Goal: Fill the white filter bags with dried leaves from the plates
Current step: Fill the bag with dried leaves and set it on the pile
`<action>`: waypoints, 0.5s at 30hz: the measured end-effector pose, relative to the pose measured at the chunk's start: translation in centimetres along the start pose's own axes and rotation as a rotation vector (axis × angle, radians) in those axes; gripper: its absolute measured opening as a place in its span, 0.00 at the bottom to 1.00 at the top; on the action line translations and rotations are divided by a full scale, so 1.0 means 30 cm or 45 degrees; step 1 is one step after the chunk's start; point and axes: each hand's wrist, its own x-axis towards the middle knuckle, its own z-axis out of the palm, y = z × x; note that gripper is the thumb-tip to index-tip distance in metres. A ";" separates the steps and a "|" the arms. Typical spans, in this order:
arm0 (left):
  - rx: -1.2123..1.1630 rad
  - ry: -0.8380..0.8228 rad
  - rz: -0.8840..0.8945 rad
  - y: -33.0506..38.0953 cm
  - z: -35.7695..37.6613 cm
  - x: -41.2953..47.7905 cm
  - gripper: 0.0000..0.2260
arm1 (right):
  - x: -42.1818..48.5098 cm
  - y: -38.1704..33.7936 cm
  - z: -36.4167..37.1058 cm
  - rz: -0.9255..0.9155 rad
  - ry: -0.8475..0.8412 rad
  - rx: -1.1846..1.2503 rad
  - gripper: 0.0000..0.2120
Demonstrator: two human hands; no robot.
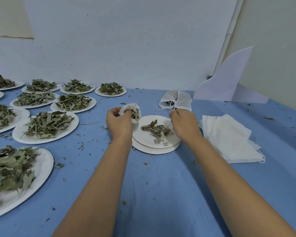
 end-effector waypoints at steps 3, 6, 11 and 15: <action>-0.055 -0.062 -0.030 -0.002 0.025 -0.013 0.11 | 0.000 -0.004 -0.019 0.115 -0.212 -0.041 0.13; -0.066 -0.138 -0.033 -0.007 0.045 -0.023 0.08 | -0.001 -0.022 -0.054 0.116 -0.469 -0.065 0.16; 0.054 -0.223 0.004 -0.017 0.056 -0.018 0.07 | -0.007 -0.033 -0.094 -0.068 -0.674 -0.299 0.30; 0.190 -0.327 0.009 -0.021 0.065 -0.028 0.07 | -0.012 -0.039 -0.106 -0.130 -0.790 -0.365 0.35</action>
